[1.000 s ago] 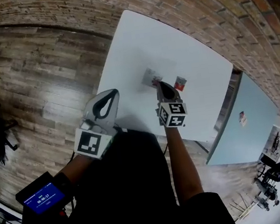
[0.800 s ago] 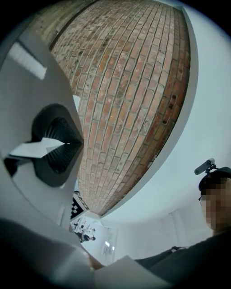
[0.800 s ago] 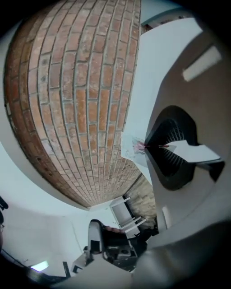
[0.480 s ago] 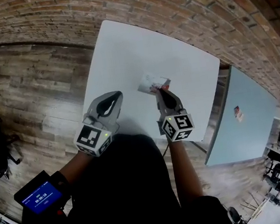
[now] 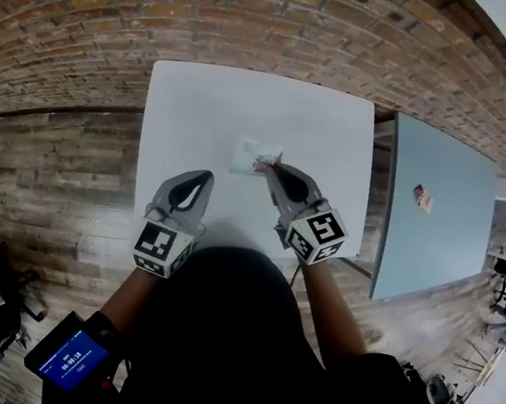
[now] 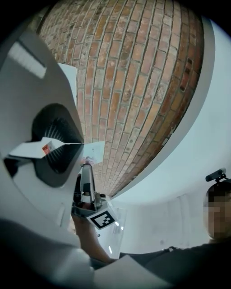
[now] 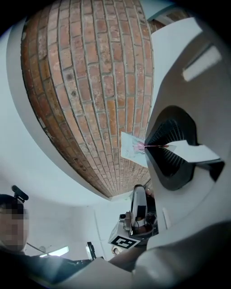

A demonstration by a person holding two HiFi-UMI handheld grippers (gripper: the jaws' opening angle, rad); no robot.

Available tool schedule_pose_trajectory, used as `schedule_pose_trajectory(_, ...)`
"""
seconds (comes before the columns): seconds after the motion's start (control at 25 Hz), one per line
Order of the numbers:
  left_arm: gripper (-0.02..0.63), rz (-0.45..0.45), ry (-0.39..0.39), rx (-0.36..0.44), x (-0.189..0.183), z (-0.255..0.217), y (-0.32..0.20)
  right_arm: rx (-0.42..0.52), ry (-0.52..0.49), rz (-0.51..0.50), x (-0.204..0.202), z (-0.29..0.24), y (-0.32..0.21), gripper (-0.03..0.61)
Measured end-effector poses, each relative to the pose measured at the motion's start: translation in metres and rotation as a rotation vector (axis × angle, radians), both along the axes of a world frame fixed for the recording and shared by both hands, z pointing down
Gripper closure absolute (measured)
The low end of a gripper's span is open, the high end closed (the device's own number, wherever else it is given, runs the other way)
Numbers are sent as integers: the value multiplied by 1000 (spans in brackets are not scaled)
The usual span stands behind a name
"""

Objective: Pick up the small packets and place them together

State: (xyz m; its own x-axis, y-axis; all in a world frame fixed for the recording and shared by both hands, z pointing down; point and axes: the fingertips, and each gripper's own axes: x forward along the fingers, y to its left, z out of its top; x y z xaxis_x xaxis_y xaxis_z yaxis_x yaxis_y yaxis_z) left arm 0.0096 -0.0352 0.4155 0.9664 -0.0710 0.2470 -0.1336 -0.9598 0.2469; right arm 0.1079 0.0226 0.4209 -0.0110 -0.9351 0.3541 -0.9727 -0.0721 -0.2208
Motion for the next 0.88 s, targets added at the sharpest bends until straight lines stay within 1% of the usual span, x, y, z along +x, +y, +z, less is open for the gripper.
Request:
schedule_pose_trajectory(0.04, 590, 6, -3, -10, 2, 1, 1, -1, -2, 2, 1, 1, 0, 561)
schedule_pose_trajectory(0.08, 529, 12, -7, -21, 3, 2, 1, -2, -5, 5, 3, 1, 1, 561)
schedule_pose_trajectory(0.12, 508, 19, -11, -31, 4, 4, 2, -1, -8, 7, 3, 1, 1, 561)
schedule_pose_trajectory(0.28, 501, 39, -19, -38, 9, 6, 4, 17, -20, -5, 1, -6, 0, 561)
schedule_pose_trajectory(0.56, 495, 48, -26, -56, 20, 8, 10, 83, -26, -78, -8, -21, 2, 561)
schedule_pose_trajectory(0.68, 495, 64, -21, -50, 24, 9, 14, 92, -34, -90, -9, -24, 2, 561)
schedule_pose_trajectory(0.88, 491, 102, -25, -81, 19, 7, 23, 90, -55, -114, -29, -25, 2, 561)
